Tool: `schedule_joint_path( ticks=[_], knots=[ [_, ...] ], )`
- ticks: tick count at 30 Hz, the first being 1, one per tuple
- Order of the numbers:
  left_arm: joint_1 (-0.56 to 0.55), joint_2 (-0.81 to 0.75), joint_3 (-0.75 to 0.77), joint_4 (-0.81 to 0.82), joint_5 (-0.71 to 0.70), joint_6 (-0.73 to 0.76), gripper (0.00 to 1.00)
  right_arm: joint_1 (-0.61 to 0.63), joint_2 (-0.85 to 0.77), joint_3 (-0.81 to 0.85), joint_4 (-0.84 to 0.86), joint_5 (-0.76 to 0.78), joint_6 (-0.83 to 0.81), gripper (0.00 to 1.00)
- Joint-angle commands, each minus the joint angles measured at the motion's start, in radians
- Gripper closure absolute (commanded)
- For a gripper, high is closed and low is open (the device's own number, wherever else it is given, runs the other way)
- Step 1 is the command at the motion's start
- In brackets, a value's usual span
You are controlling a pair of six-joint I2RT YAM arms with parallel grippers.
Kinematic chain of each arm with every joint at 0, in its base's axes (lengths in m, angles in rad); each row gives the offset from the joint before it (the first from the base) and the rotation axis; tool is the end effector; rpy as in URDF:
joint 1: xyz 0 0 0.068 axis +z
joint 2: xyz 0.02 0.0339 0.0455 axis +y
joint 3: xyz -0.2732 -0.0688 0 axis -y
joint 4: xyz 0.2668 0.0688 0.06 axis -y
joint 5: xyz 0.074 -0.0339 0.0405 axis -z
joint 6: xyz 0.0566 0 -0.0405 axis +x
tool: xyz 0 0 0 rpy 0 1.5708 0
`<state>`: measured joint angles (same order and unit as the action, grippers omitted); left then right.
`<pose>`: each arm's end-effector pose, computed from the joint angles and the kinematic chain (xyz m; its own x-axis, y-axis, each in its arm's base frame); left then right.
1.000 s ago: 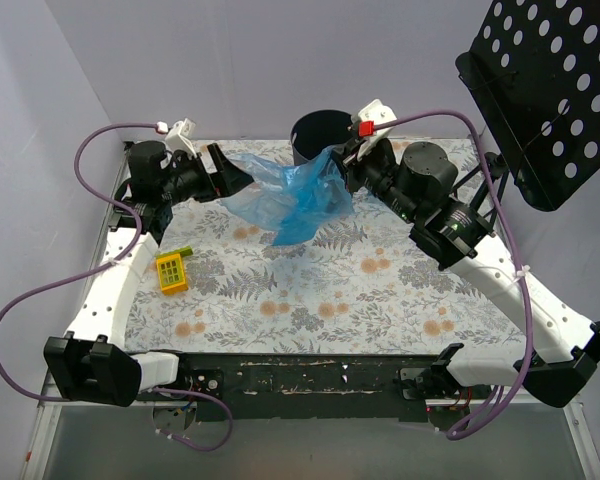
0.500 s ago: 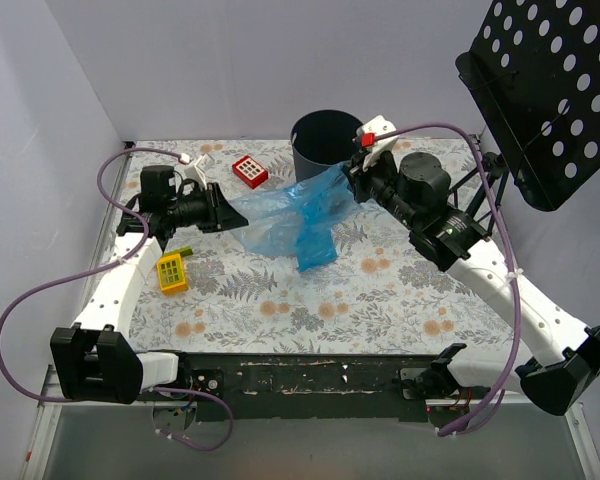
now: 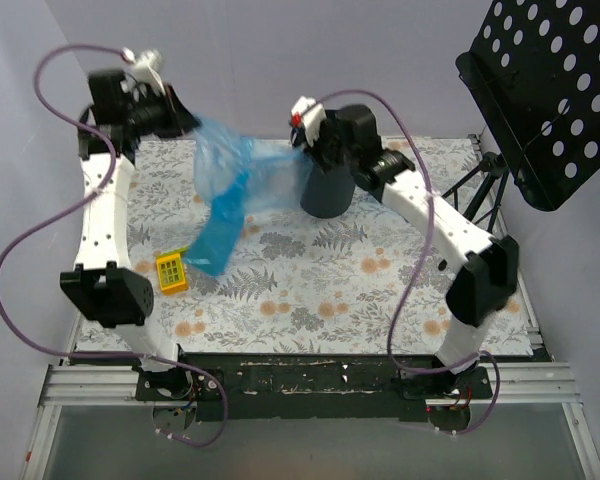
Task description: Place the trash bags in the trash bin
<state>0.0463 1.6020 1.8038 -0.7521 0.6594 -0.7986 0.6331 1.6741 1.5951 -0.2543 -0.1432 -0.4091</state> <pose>0.3803 -0.0171 0.4367 -0.7120 -0.5998 -0.3652 -0.0358 0.5504 -0.8341 0.3514 0.2679 0.3815 0.0342 -0.4633 -0.8856 -0.7419 0.5819 -0.3331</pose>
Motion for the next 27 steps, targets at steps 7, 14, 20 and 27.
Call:
schedule_joint_path(
  ticks=[7, 14, 20, 27],
  knots=[
    [-0.015, -0.06, 0.307, 1.1, -0.173, 0.245, 1.0, -0.02, 0.25, 0.691, 1.015, -0.045, -0.246, 0.99],
    [-0.331, -0.381, -0.419, 0.14, 0.198, 1.376, 1.0, 0.05, -0.134, -0.23, 0.123, -0.232, -0.641, 0.99],
    [-0.694, -0.912, -0.964, -0.465, 0.2, 1.54, 1.0, 0.132, -0.648, -0.777, -0.559, -0.57, -0.67, 0.99],
    [-0.695, -1.01, -0.922, 0.08, 0.133, 0.749, 1.0, 0.172, -0.806, -0.614, -0.35, -0.426, -0.176, 0.99]
  ],
)
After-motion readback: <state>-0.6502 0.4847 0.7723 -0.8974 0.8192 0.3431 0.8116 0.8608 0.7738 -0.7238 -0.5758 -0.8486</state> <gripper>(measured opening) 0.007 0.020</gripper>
